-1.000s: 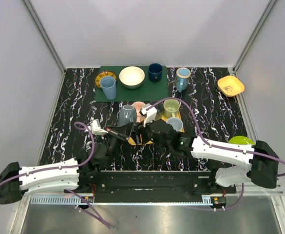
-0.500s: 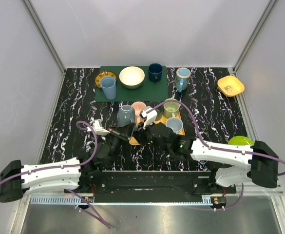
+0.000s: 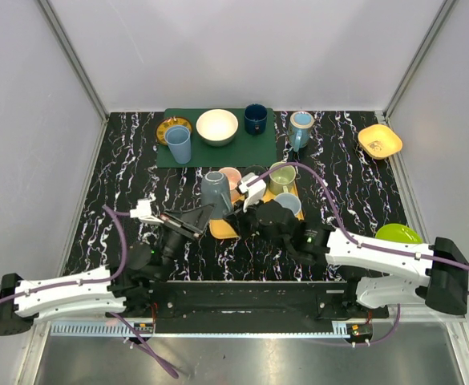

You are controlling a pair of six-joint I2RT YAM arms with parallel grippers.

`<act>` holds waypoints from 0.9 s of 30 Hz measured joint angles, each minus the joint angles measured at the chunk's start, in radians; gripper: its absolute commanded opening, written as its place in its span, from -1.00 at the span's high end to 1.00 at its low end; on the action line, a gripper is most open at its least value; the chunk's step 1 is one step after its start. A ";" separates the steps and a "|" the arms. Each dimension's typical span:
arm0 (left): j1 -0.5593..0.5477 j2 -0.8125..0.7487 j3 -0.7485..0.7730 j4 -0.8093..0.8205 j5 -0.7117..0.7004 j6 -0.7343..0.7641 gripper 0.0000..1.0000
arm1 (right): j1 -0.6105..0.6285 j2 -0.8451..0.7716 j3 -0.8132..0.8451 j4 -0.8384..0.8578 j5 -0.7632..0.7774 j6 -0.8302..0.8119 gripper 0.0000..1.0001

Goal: Turn the mug right side up

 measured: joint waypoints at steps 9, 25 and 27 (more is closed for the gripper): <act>-0.007 -0.170 0.003 -0.071 0.002 0.014 0.16 | -0.016 -0.014 -0.001 -0.164 0.044 -0.041 1.00; -0.008 -0.188 0.284 -0.781 0.007 0.121 -0.47 | 0.092 0.162 0.429 -0.790 0.326 -0.318 1.00; -0.008 -0.109 0.397 -0.866 0.044 0.169 -0.50 | 0.125 0.166 0.456 -0.834 0.336 -0.360 1.00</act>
